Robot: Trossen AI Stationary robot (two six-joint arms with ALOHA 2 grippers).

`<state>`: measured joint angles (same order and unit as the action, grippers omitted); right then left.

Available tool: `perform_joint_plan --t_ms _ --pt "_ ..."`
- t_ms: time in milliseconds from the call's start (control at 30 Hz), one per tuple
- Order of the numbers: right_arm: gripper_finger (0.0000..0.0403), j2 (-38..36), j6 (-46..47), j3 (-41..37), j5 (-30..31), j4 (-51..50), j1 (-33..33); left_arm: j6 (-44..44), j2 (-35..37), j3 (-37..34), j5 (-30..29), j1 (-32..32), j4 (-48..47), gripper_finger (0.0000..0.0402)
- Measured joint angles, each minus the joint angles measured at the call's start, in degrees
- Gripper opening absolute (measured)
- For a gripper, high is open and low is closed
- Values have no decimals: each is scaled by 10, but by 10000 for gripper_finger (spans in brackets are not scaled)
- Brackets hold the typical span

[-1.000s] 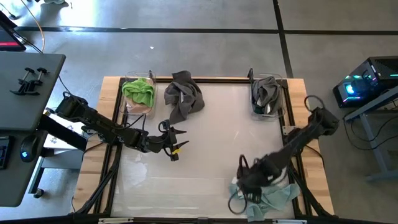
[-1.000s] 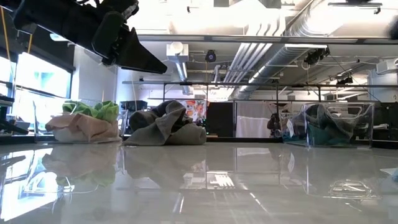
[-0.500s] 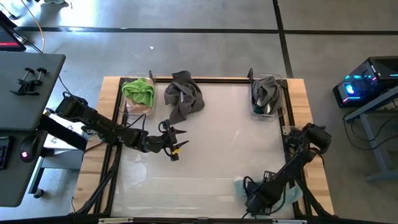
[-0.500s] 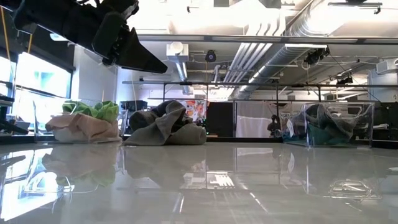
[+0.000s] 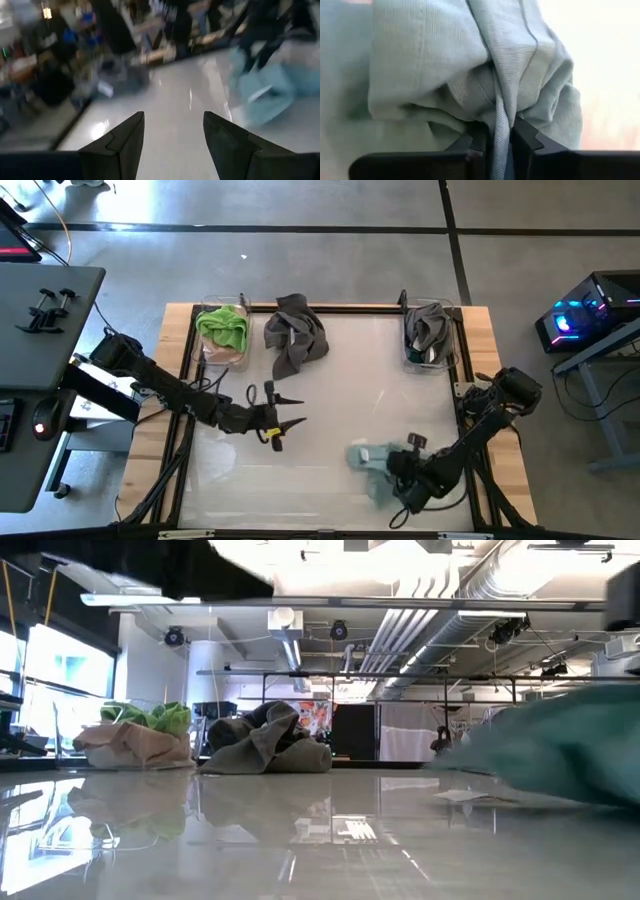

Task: Sort towels by color in basket
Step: Put the light blue towel into the left bin

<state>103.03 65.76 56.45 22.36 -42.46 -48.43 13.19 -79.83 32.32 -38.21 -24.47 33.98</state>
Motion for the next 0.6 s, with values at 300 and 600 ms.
perform_joint_plan --t_ms 300,600 --pt "35 -76 -160 -203 123 450 139 159 -4 0 0 -40 89 190" --pt "35 -72 -357 -260 -8 765 314 242 -15 2 85 -29 93 190"
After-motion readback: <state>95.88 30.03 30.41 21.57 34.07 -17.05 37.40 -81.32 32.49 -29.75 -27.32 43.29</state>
